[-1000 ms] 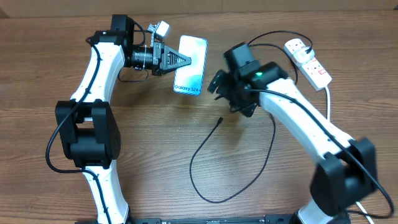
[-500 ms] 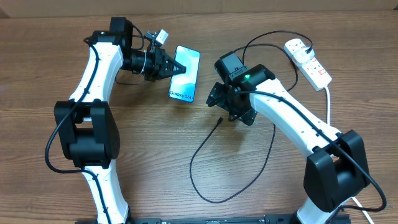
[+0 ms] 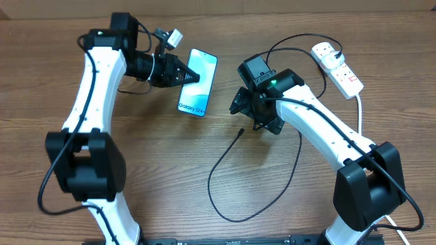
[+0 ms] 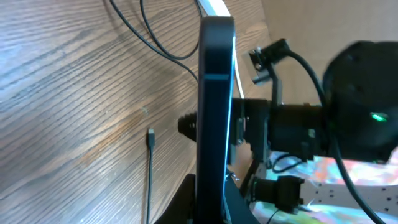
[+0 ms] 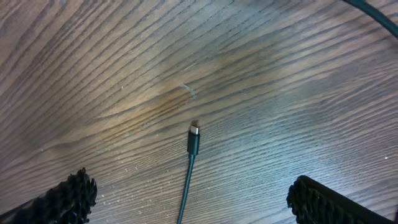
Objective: Plug charger to phone and switch on socket
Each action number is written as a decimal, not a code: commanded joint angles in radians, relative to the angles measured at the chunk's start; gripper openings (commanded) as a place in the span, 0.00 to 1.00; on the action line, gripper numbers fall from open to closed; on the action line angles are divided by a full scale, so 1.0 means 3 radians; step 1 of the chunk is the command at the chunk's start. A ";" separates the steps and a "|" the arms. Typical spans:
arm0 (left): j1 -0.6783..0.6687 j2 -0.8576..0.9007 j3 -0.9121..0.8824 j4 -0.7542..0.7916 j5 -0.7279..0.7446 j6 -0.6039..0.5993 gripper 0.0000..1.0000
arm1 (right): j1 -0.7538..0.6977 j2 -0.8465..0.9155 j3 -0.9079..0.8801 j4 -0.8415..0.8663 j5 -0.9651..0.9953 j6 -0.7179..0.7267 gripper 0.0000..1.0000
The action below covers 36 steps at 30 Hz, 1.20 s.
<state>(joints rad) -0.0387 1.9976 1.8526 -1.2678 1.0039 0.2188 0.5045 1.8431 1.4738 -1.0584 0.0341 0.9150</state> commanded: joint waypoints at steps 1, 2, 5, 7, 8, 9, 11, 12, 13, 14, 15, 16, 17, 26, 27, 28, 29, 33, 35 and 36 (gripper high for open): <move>-0.0057 -0.0308 0.0074 -0.0027 -0.0058 0.0108 0.04 | 0.0000 0.0018 0.0062 0.0013 0.0083 -0.0024 1.00; -0.0066 -0.0341 0.0074 -0.0033 -0.0058 0.0107 0.04 | 0.0000 0.0018 0.0062 0.0010 0.0083 -0.0024 1.00; -0.0099 -0.0500 0.0074 -0.0069 -0.0097 0.0107 0.04 | 0.0001 0.0018 0.0062 -0.0019 0.0080 -0.0024 1.00; -0.0122 -0.0605 0.0074 -0.0106 -0.0173 0.0107 0.04 | 0.0000 0.0019 0.0062 -0.0046 0.0080 -0.0024 1.00; -0.0136 -0.0647 0.0074 -0.0127 -0.0212 0.0107 0.04 | 0.0000 0.0019 0.0062 -0.0057 0.0080 -0.0024 1.00; -0.0146 -0.0702 0.0074 -0.0154 -0.0249 0.0108 0.04 | 0.0000 0.0019 0.0061 -0.0074 0.0080 -0.0023 1.00; -0.0177 -0.0795 0.0074 -0.0197 -0.0337 0.0107 0.04 | 0.0000 0.0020 0.0062 -0.0103 0.0065 -0.0024 1.00; -0.0189 -0.0835 0.0074 -0.0207 -0.0399 0.0098 0.04 | 0.0000 0.0020 0.0061 -0.0120 0.0050 -0.0024 1.00; -0.0200 -0.0867 0.0074 -0.0211 -0.0440 0.0093 0.04 | 0.0000 0.0020 0.0061 -0.0135 0.0032 -0.0023 1.00; -0.0203 -0.0890 0.0074 -0.0212 -0.0469 0.0079 0.04 | 0.0000 0.0020 0.0061 -0.0150 0.0018 -0.0024 1.00; -0.0203 -0.0898 0.0074 -0.0211 -0.0492 0.0048 0.04 | 0.0001 0.0020 0.0061 -0.0161 0.0004 -0.0024 1.00; -0.0202 -0.0900 0.0074 -0.0209 -0.0519 -0.0022 0.04 | 0.0001 0.0020 0.0061 -0.0178 -0.0013 -0.0024 1.00; -0.0197 -0.0896 0.0074 -0.0202 -0.0562 -0.0070 0.05 | 0.0001 0.0020 0.0061 -0.0189 -0.0025 -0.0024 1.00; -0.0184 -0.0879 0.0072 -0.0122 -0.1559 -0.0601 0.04 | 0.0003 0.0020 0.0060 -0.0209 -0.0047 -0.0023 1.00; -0.0184 -0.0879 0.0072 -0.0114 -0.1605 -0.0631 0.04 | 0.0015 0.0020 0.0060 -0.0207 -0.0047 -0.0023 1.00; -0.0184 -0.0879 0.0072 -0.0103 -0.1649 -0.0673 0.04 | 0.0033 0.0020 0.0060 -0.0202 -0.0046 -0.0023 1.00; -0.0184 -0.0879 0.0072 -0.0088 -0.1680 -0.0697 0.04 | 0.0048 0.0020 0.0060 -0.0193 -0.0045 -0.0023 1.00; -0.0184 -0.0875 0.0070 0.0014 -0.1812 -0.0843 0.04 | 0.0183 0.0020 0.0058 -0.0131 -0.0041 -0.0024 1.00; -0.0184 -0.0871 0.0070 0.0051 -0.1812 -0.0844 0.04 | 0.0248 0.0020 0.0058 -0.0083 -0.0019 -0.0023 1.00; -0.0184 -0.0870 0.0070 0.0055 -0.1812 -0.0844 0.04 | 0.0272 0.0020 0.0058 -0.0062 -0.0003 -0.0022 1.00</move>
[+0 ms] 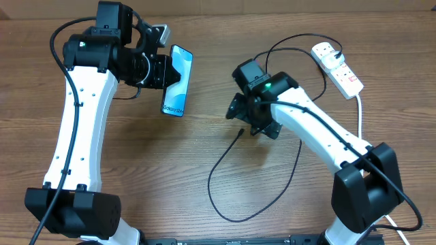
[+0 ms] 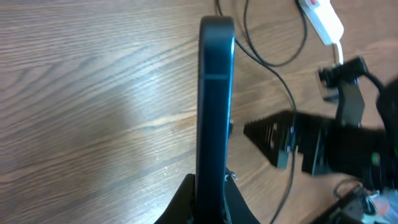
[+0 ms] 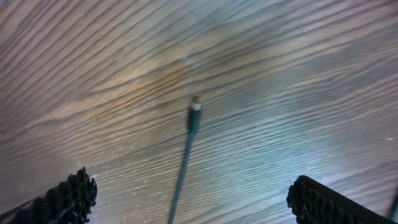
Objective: Plug charger to phone and switch on socket
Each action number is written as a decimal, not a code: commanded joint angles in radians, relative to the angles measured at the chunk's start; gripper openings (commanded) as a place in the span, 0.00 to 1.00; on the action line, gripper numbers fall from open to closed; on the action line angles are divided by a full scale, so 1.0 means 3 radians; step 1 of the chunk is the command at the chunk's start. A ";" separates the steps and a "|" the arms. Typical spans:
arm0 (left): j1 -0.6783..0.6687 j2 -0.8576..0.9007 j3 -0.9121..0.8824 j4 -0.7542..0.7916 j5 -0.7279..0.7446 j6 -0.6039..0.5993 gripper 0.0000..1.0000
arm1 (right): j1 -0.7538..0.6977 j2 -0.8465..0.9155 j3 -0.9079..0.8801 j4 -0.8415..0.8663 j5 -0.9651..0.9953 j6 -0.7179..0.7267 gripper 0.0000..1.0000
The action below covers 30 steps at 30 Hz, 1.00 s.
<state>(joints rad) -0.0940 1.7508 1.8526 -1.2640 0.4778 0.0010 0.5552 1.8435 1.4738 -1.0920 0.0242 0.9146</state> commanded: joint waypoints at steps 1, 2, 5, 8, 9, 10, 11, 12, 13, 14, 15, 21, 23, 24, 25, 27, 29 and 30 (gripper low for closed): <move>0.0000 -0.0043 0.0070 0.0042 -0.0058 -0.0118 0.04 | 0.0125 0.0019 0.0058 0.0075 0.0046 -0.0022 1.00; 0.0000 -0.0039 0.0070 0.0041 -0.0060 -0.0117 0.04 | 0.0142 0.0020 0.0058 0.0097 0.0072 -0.0020 1.00; 0.0000 -0.0019 0.0070 0.0041 -0.0060 -0.0118 0.04 | 0.0169 0.0034 0.0058 0.0107 0.0225 0.0015 1.00; 0.0001 -0.0015 0.0066 0.0051 -0.0061 -0.0118 0.04 | 0.0165 0.0058 0.0058 0.0106 0.0272 0.0014 1.00; 0.0000 -0.0015 0.0066 0.0057 -0.0061 -0.0118 0.04 | 0.0161 0.0074 0.0058 0.0107 0.0273 0.0015 1.00; 0.0000 -0.0015 0.0066 0.0065 -0.0060 -0.0118 0.04 | 0.0159 0.0083 0.0058 0.0109 0.0276 0.0015 1.00; 0.0000 -0.0015 0.0066 0.0072 -0.0060 -0.0118 0.04 | 0.0159 0.0098 0.0058 0.0111 0.0281 0.0014 1.00; 0.0000 -0.0014 0.0066 0.0079 -0.0060 -0.0120 0.04 | 0.0159 0.0111 0.0057 0.0112 0.0281 0.0014 1.00; 0.0000 -0.0014 0.0066 0.0093 -0.0060 -0.0142 0.04 | 0.0159 0.0132 0.0055 0.0117 0.0278 0.0015 1.00; 0.0000 -0.0014 0.0066 0.0104 -0.0060 -0.0160 0.04 | 0.0159 0.0149 0.0055 0.0120 0.0278 0.0014 1.00; 0.0000 -0.0014 0.0066 0.0117 -0.0060 -0.0182 0.04 | 0.0160 0.0167 0.0053 0.0121 0.0278 0.0015 1.00; 0.0000 -0.0014 0.0065 0.0140 -0.0057 -0.0205 0.04 | 0.0174 0.0350 0.0052 0.0121 0.0137 0.0015 1.00; 0.0000 -0.0014 0.0064 0.0140 -0.0057 -0.0205 0.04 | 0.0174 0.0371 0.0052 0.0120 0.0139 0.0015 1.00; 0.0000 -0.0014 0.0064 0.0140 -0.0057 -0.0205 0.04 | 0.0174 0.0378 0.0052 0.0121 0.0139 0.0015 1.00; 0.0000 -0.0014 0.0064 0.0140 -0.0057 -0.0205 0.04 | 0.0174 0.0380 0.0052 0.0122 0.0139 0.0015 1.00; 0.0000 -0.0014 0.0064 0.0140 -0.0057 -0.0205 0.04 | 0.0174 0.0380 0.0052 0.0125 0.0139 0.0015 1.00; 0.0000 -0.0014 0.0065 0.0139 -0.0056 -0.0205 0.04 | 0.0174 0.0380 0.0052 0.0123 0.0137 0.0015 1.00; 0.0000 -0.0014 0.0065 0.0139 -0.0055 -0.0206 0.04 | 0.0174 0.0380 0.0052 0.0126 0.0137 0.0014 1.00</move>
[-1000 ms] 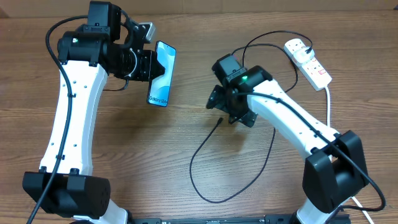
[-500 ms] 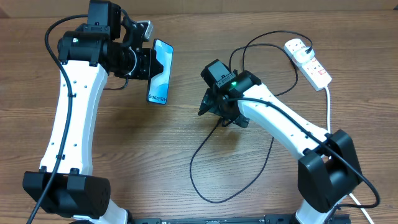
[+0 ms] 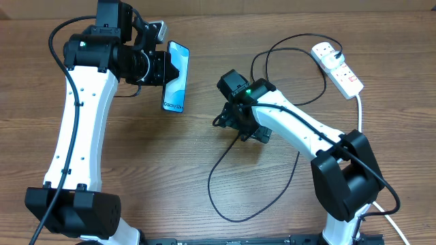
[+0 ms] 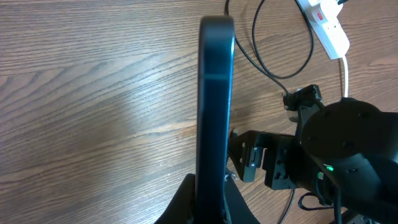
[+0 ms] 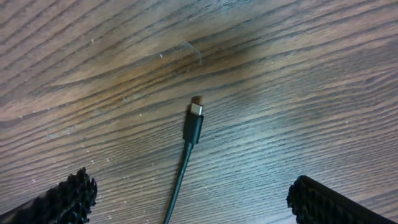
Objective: Plug charger to phone and switch on socket
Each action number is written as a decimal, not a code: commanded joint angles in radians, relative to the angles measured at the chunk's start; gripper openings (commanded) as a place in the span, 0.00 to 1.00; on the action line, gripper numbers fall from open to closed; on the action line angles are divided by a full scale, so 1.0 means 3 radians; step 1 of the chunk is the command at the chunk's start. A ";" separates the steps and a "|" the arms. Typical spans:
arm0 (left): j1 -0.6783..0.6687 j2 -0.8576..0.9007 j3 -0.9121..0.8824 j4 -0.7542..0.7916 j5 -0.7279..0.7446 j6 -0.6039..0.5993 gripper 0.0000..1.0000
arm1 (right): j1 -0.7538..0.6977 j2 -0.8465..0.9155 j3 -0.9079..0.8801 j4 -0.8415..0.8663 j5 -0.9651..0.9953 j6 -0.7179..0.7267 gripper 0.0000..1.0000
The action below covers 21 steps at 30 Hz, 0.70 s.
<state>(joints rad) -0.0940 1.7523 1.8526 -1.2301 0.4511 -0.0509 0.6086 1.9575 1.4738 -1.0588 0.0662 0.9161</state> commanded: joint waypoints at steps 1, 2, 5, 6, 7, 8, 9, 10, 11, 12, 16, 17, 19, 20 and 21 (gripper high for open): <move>0.0000 -0.0019 0.0064 0.0025 0.0034 -0.0032 0.04 | -0.0004 0.0000 0.0052 0.0019 -0.0003 0.0009 1.00; 0.0000 -0.0019 0.0064 0.0025 0.0037 -0.0032 0.04 | -0.0004 0.0000 0.0052 0.0019 -0.0008 0.0009 1.00; 0.0000 -0.0019 0.0064 0.0027 0.0043 -0.0033 0.04 | -0.0006 0.0000 0.0052 0.0034 -0.0025 0.0009 1.00; 0.0000 -0.0019 0.0065 0.0027 0.0043 -0.0034 0.04 | -0.0006 0.0000 0.0052 0.0053 -0.0025 0.0009 1.00; 0.0000 -0.0019 0.0064 0.0028 0.0043 -0.0037 0.04 | -0.0006 0.0000 0.0052 0.0075 -0.0025 0.0009 1.00; 0.0000 -0.0019 0.0065 0.0027 0.0041 -0.0058 0.04 | -0.0006 0.0000 0.0052 0.0103 -0.0025 0.0010 1.00; 0.0000 -0.0019 0.0065 0.0027 0.0043 -0.0060 0.04 | -0.0006 0.0000 0.0052 0.0123 -0.0025 0.0009 1.00; 0.0000 -0.0019 0.0064 0.0027 0.0042 -0.0065 0.04 | -0.0006 0.0000 0.0052 0.0134 -0.0024 0.0009 1.00; 0.0000 -0.0019 0.0064 0.0027 0.0041 -0.0083 0.04 | -0.0006 0.0000 0.0052 0.0135 -0.0024 0.0009 1.00; 0.0000 -0.0019 0.0064 0.0027 0.0042 -0.0085 0.04 | -0.0006 0.0000 0.0052 0.0134 -0.0022 0.0009 1.00; 0.0000 -0.0019 0.0064 0.0031 0.0037 -0.0121 0.04 | -0.0006 0.0001 0.0038 0.0118 0.0039 0.0009 1.00; 0.0000 -0.0019 0.0064 0.0033 0.0037 -0.0122 0.04 | -0.0006 0.0003 0.0033 0.0118 0.0038 0.0009 1.00; 0.0000 -0.0019 0.0064 0.0042 0.0034 -0.0146 0.04 | -0.0006 0.0003 0.0020 0.0122 0.0037 0.0010 1.00; 0.0000 -0.0019 0.0064 0.0047 0.0036 -0.0158 0.04 | -0.0006 0.0003 0.0018 0.0122 0.0037 0.0010 1.00; 0.0000 -0.0019 0.0060 0.0055 0.0033 -0.0181 0.04 | -0.0006 0.0003 0.0015 0.0122 0.0037 0.0010 1.00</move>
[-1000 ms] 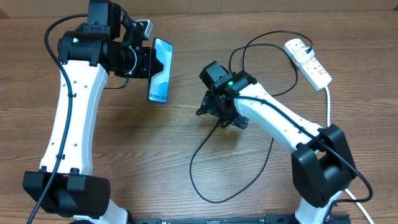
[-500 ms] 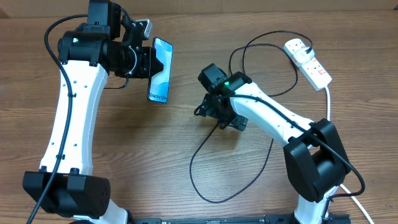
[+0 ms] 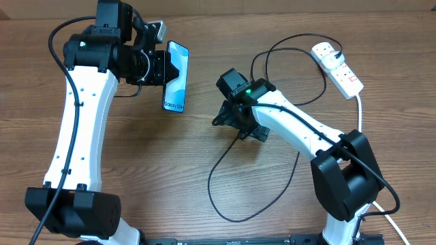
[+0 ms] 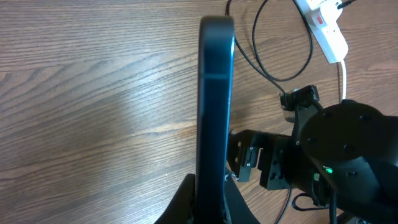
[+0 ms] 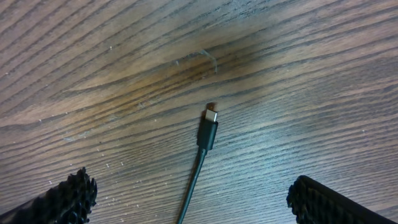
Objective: Plug charger to phone and switch on socket
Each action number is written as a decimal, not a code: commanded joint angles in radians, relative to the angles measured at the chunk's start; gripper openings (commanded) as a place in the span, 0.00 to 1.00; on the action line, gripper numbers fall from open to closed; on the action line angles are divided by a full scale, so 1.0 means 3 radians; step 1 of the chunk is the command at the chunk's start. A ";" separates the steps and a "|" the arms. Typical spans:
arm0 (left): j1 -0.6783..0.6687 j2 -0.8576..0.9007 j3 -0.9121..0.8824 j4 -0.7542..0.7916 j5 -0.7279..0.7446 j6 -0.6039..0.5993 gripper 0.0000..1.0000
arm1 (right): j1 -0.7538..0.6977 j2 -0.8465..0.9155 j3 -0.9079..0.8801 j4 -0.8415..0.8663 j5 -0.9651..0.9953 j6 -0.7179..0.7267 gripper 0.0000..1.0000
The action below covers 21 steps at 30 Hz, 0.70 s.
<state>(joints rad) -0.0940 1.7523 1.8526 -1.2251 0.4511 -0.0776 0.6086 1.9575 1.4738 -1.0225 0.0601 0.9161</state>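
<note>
The phone (image 3: 176, 76), dark blue with a lit screen, is held on edge above the table, and my left gripper (image 3: 165, 71) is shut on it. From the left wrist the phone (image 4: 215, 93) shows edge-on between the fingers of the left gripper (image 4: 211, 200). The black charger cable's plug (image 5: 209, 130) lies flat on the wood. My right gripper (image 5: 189, 193) hangs open just above it, one finger (image 5: 68, 202) on each side of the cable. In the overhead view the right gripper (image 3: 235, 122) covers the plug. The white socket strip (image 3: 337, 67) lies at the far right.
The black cable (image 3: 225, 204) loops across the middle of the wooden table (image 3: 163, 177) and runs back to the socket strip (image 4: 326, 31). A white lead (image 3: 359, 112) leaves the strip toward the right edge. The right arm (image 4: 339, 152) stands close beside the phone.
The right gripper has shifted slightly, so the plug now sits a little further right and lower in its wrist view. The left gripper holds the phone as before.
First the left gripper held the phone low near the table's middle, with the right gripper open over the plug. Then the phone was raised on edge further left. The right gripper then stood lower and further left over the plug, where it stays, still open.
</note>
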 commanded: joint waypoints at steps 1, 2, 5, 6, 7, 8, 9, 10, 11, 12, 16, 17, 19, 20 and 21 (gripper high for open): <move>0.0000 -0.0019 0.0056 0.0048 0.0034 -0.0095 0.04 | -0.0005 0.0003 0.0015 0.0000 0.0057 0.0010 1.00; 0.0000 -0.0019 0.0053 0.0052 0.0033 -0.0106 0.04 | -0.0001 0.0004 0.0015 0.0003 0.0056 0.0010 1.00; 0.0000 -0.0019 0.0048 0.0061 0.0033 -0.0107 0.04 | 0.0000 0.0003 0.0015 0.0039 0.0056 0.0009 1.00; 0.0000 -0.0019 0.0048 0.0064 0.0033 -0.0106 0.04 | 0.0000 0.0003 0.0015 0.0056 0.0056 0.0010 1.00; 0.0000 -0.0019 0.0048 0.0065 0.0033 -0.0106 0.04 | 0.0000 0.0003 0.0015 0.0064 0.0053 0.0010 1.00; 0.0000 -0.0019 0.0048 0.0069 0.0033 -0.0106 0.04 | 0.0000 0.0003 0.0015 0.0065 0.0045 0.0010 1.00; 0.0000 -0.0019 0.0048 0.0072 0.0033 -0.0106 0.04 | 0.0000 0.0004 0.0015 0.0064 0.0045 0.0010 1.00; 0.0000 -0.0019 0.0048 0.0076 0.0033 -0.0107 0.04 | 0.0000 0.0003 0.0015 0.0062 0.0045 0.0010 1.00; 0.0000 -0.0019 0.0048 0.0081 0.0033 -0.0107 0.04 | 0.0000 0.0003 0.0015 0.0062 0.0045 0.0010 1.00; 0.0000 -0.0019 0.0048 0.0084 0.0033 -0.0107 0.04 | 0.0000 0.0004 0.0015 0.0062 0.0045 0.0010 1.00; 0.0000 -0.0019 0.0048 0.0093 0.0031 -0.0118 0.04 | 0.0000 0.0004 0.0014 0.0061 0.0045 0.0010 1.00; 0.0000 -0.0019 0.0048 0.0097 0.0029 -0.0117 0.04 | 0.0000 0.0004 0.0014 0.0061 0.0046 0.0010 1.00; 0.0000 -0.0019 0.0048 0.0113 0.0022 -0.0118 0.04 | 0.0000 0.0004 0.0014 0.0060 0.0046 0.0010 1.00; 0.0000 -0.0019 0.0048 0.0122 -0.0006 -0.0140 0.04 | 0.0000 0.0004 0.0014 0.0053 0.0046 0.0011 1.00; 0.0000 -0.0019 0.0048 0.0125 -0.0076 -0.0201 0.04 | 0.0000 0.0004 0.0014 0.0046 0.0046 0.0011 1.00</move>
<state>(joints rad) -0.0940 1.7523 1.8526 -1.1999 0.4492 -0.1036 0.6086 1.9575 1.4738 -1.0096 0.0597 0.9161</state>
